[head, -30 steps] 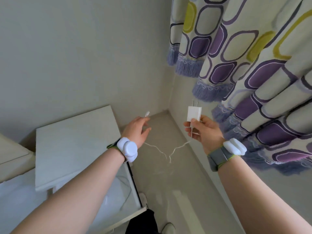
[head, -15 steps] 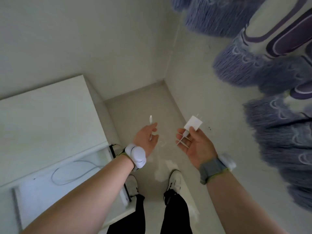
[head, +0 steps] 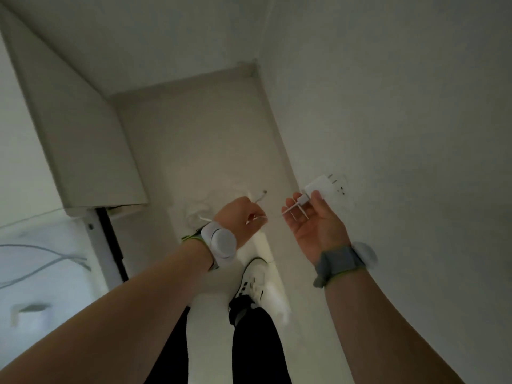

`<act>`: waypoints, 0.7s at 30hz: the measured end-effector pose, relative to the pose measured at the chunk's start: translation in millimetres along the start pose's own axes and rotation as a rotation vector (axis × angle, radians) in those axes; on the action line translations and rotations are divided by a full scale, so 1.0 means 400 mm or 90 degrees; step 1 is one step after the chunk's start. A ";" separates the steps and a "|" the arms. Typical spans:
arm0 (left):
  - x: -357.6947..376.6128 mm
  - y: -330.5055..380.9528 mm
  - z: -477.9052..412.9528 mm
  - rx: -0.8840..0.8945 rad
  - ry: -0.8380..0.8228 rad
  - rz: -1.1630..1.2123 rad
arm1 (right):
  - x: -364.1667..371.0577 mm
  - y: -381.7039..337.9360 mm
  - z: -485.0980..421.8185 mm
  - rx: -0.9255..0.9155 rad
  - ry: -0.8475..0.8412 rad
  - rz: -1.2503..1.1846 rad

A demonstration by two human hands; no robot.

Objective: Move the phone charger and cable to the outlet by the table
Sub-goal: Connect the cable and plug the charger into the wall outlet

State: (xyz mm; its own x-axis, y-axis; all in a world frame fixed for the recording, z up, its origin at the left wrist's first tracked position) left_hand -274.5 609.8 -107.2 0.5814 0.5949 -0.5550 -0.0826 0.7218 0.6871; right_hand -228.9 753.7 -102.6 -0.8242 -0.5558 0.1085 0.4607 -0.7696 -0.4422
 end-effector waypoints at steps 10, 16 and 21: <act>0.209 -0.056 -0.145 -0.039 0.005 0.015 | -0.129 0.025 -0.270 0.022 0.070 -0.018; 0.302 -0.044 -0.200 -0.039 0.018 0.029 | -0.167 0.020 -0.346 -0.001 0.083 -0.026; 0.345 0.002 -0.259 -0.034 0.037 0.016 | -0.173 0.017 -0.373 -0.021 0.073 0.004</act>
State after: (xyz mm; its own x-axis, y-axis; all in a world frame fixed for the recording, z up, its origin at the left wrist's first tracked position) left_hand -278.4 729.1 -231.9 0.5311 0.6316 -0.5648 -0.1414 0.7233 0.6759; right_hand -217.6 833.7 -245.8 -0.8545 -0.5193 0.0047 0.4559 -0.7545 -0.4721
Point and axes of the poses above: each hand's wrist, its own z-axis away from the middle knuckle, its own x-axis out of the palm, y = z × x, the point moved 7 cm from there along -z, towards the middle knuckle, and after that the axes turned 12 degrees about y, right-handed, at the moved point
